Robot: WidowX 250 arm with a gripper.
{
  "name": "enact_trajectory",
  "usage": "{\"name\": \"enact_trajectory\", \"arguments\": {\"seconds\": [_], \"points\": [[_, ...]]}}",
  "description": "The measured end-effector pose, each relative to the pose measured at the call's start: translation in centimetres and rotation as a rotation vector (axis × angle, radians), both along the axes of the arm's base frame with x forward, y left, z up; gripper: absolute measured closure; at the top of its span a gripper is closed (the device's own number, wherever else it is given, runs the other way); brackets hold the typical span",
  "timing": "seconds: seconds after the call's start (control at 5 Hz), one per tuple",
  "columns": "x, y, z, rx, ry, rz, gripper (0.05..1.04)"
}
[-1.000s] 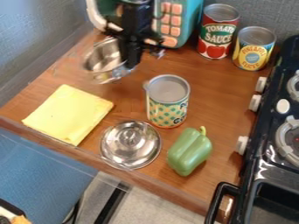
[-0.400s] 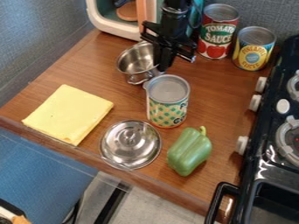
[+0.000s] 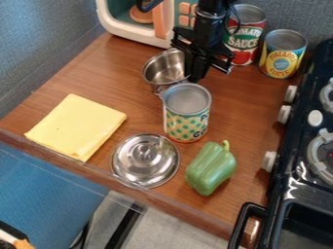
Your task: Move the silver pot to the upper left of the can
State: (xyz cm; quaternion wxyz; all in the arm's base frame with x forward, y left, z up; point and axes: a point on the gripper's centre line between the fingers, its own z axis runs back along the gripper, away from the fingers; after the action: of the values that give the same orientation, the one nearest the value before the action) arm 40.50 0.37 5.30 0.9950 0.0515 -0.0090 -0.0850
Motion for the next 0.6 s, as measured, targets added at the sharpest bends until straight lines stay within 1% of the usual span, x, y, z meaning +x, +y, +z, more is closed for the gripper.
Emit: {"name": "enact_trajectory", "arguments": {"seconds": [0.2, 0.4, 0.6], "points": [[0.01, -0.36, -0.07, -0.003, 0.001, -0.017, 0.992], [0.0, -0.57, -0.08, -0.013, 0.001, -0.015, 0.828], [-0.09, -1.3, -0.13, -0.015, 0.004, -0.037, 0.55]]}}
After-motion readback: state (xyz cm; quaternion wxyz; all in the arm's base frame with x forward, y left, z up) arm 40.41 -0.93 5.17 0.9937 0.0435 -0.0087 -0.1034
